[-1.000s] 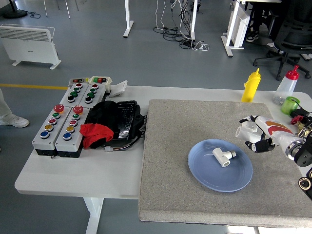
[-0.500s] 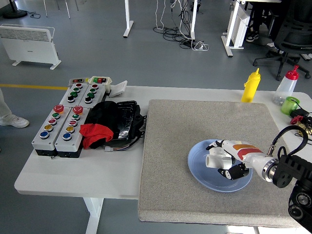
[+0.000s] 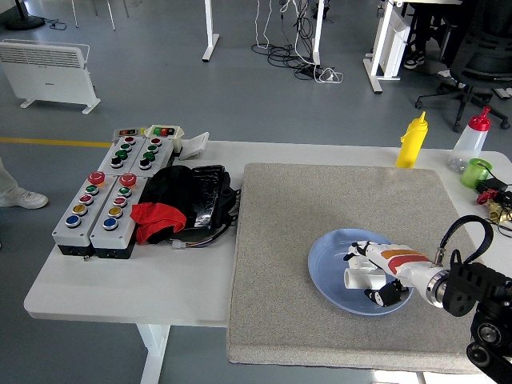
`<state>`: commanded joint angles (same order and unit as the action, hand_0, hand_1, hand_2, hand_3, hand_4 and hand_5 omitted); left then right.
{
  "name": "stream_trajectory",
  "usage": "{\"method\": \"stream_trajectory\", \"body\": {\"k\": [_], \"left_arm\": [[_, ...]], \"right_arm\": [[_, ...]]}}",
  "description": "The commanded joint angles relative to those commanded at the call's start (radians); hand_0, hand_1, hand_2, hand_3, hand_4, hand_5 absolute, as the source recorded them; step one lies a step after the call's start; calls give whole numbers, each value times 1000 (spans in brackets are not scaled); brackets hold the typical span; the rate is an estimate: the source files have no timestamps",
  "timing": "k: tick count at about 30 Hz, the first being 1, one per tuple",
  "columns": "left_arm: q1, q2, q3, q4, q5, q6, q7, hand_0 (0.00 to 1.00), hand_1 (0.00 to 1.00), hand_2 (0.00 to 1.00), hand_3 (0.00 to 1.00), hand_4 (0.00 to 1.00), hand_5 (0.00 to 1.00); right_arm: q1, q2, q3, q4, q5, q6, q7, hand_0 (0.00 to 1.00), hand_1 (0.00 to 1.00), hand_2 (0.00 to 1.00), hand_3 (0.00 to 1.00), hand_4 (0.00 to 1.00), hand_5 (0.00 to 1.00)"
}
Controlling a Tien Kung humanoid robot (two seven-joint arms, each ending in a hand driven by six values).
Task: Pick pipe place plate twice
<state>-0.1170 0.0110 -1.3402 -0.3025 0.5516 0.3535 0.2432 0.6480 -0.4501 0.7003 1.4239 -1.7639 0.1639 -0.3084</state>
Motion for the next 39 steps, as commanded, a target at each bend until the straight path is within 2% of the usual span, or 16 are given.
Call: {"method": "stream_trajectory", "body": {"k": [7, 12, 18, 21, 22, 23, 27, 28, 30, 32, 33, 34, 39], "left_arm": [[4, -2, -3, -2, 3, 4, 4, 736, 714, 763, 788, 418, 998], [8, -3, -6, -3, 9, 7, 8, 735, 714, 763, 788, 418, 998], [13, -4, -9, -4, 14, 9, 12, 736, 713, 763, 789, 418, 998], [16, -5, -10, -4, 17, 11, 14, 736, 713, 763, 789, 418, 998], [16, -5, -10, -4, 18, 11, 15, 735, 713, 763, 789, 418, 998], [17, -5, -10, -4, 18, 11, 15, 735, 713, 763, 789, 418, 998], [20, -5, -11, -4, 21, 11, 15, 735, 713, 763, 789, 418, 998], [21, -4, -12, -4, 23, 11, 15, 735, 713, 764, 789, 417, 998], [23, -3, -14, -3, 25, 10, 14, 735, 713, 764, 789, 417, 998], [24, -3, -16, -3, 28, 8, 13, 735, 713, 764, 789, 417, 998], [24, -4, -16, -3, 28, 8, 13, 735, 713, 764, 789, 417, 998], [24, -4, -16, -3, 28, 8, 13, 735, 713, 764, 789, 414, 998], [19, -5, -12, -2, 19, 6, 10, 735, 713, 764, 789, 414, 998]], "right_arm": [[-6, -2, 9, 10, 14, 31, 3, 975, 930, 998, 986, 733, 261], [-14, -6, 16, 24, 15, 36, 1, 981, 934, 998, 995, 751, 274], [-31, -9, 56, 46, 15, 12, 12, 982, 930, 998, 995, 750, 278], [-49, -10, 102, 57, 44, -23, 20, 982, 930, 998, 995, 750, 278], [-57, -12, 125, 56, 62, -32, 23, 946, 908, 998, 933, 685, 228], [-60, -12, 137, 56, 70, -35, 25, 946, 908, 998, 933, 685, 228], [-108, -35, 263, 33, 177, -124, 74, 946, 908, 998, 933, 685, 228], [-124, -40, 302, 22, 223, -154, 97, 889, 859, 981, 889, 547, 182], [-163, -37, 383, -6, 307, -210, 151, 889, 859, 981, 889, 547, 182], [-208, -15, 461, -26, 392, -246, 195, 889, 859, 981, 889, 547, 182], [-238, 3, 507, -35, 437, -258, 223, 889, 859, 981, 889, 547, 182], [-251, 9, 543, -38, 476, -262, 234, 861, 830, 944, 872, 545, 298], [-360, 81, 740, -44, 684, -255, 285, 861, 830, 944, 872, 545, 298]]}}
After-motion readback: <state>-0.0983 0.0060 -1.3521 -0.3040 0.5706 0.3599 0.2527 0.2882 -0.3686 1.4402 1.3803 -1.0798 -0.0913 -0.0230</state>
